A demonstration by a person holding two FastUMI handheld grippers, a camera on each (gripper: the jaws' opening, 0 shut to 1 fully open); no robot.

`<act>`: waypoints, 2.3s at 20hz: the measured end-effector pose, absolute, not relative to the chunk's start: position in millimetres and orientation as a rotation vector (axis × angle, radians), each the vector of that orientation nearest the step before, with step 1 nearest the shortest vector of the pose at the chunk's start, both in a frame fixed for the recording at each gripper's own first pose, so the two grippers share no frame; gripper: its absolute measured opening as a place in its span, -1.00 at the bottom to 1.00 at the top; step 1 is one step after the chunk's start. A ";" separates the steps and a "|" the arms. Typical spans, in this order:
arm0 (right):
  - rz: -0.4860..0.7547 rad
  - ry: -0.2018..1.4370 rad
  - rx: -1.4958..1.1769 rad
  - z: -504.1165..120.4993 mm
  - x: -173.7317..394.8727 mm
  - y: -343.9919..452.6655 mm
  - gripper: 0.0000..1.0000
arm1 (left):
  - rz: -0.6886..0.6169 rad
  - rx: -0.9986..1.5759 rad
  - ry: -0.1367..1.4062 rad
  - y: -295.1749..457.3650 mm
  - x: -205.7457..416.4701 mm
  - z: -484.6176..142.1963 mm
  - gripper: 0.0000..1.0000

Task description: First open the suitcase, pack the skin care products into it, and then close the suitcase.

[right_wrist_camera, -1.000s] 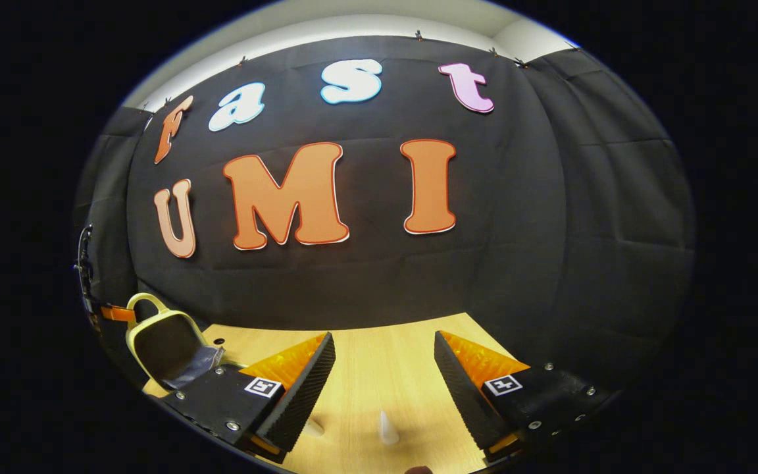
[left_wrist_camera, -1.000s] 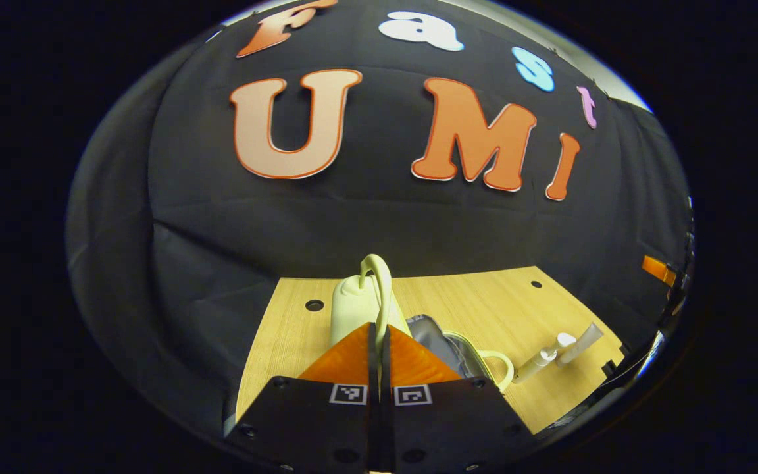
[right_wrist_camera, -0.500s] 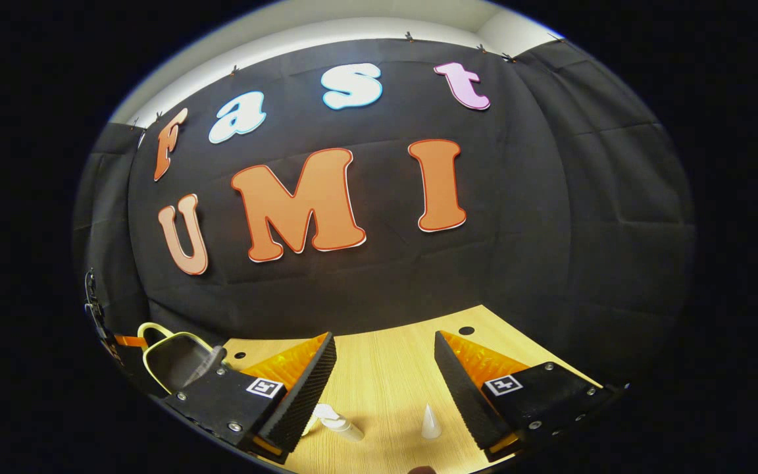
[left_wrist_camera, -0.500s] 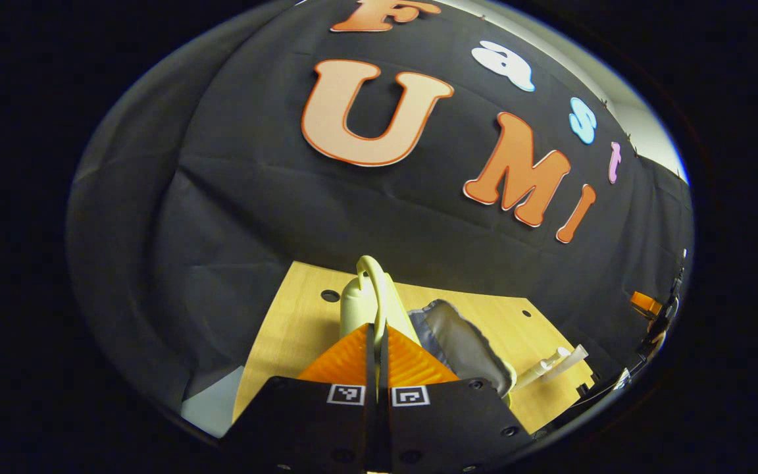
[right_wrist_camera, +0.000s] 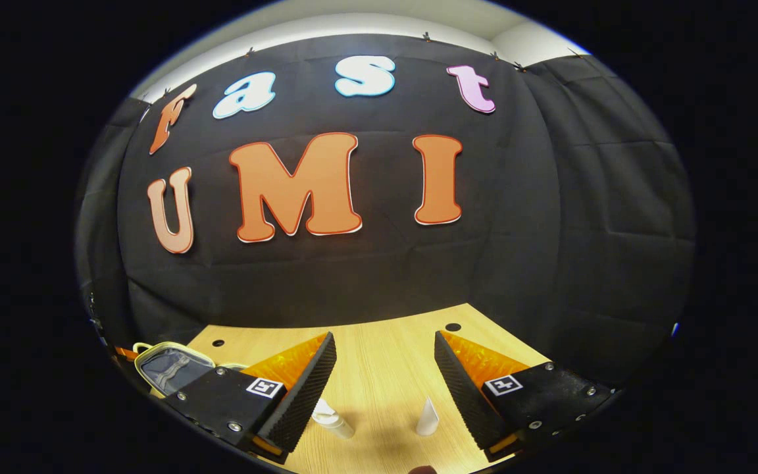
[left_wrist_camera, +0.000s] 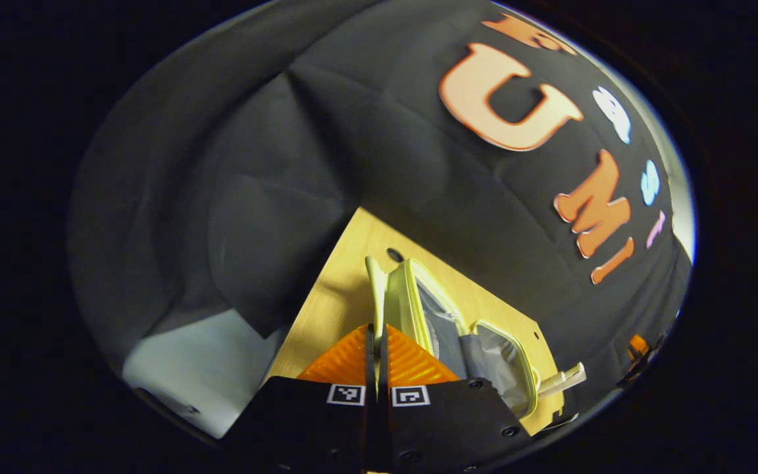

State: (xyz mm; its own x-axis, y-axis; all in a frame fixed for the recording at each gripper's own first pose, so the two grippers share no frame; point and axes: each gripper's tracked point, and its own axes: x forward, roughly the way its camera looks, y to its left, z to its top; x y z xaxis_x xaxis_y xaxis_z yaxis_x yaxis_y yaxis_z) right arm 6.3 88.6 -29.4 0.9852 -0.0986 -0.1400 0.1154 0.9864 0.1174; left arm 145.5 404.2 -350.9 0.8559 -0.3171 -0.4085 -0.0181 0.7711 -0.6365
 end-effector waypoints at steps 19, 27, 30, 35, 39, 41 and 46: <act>-0.017 0.160 0.050 -53.2 7.0 48.9 0.92 | 0.089 -0.459 -0.059 282.1 52.3 -79.7 0.95; 0.024 0.222 0.063 -89.7 21.7 18.4 0.92 | 0.023 -0.036 -0.021 36.3 21.4 -95.6 0.95; 0.011 0.266 0.067 -111.5 20.4 7.1 0.92 | -0.086 0.002 0.067 -49.7 9.7 -153.4 0.94; -0.030 0.295 0.007 -133.0 13.2 -13.1 0.92 | -0.208 -0.019 0.190 -142.6 1.2 -242.4 0.93; -0.055 0.327 0.004 -149.0 12.2 -26.8 0.92 | -0.266 0.047 0.217 -182.0 8.8 -279.6 0.93; -0.065 0.345 0.002 -156.5 13.0 -32.6 0.92 | -0.292 0.048 0.235 -197.0 9.9 -295.5 0.93; -0.087 0.380 -0.014 -173.9 16.1 -46.5 0.92 | -0.308 0.063 0.296 -220.3 19.3 -340.5 0.93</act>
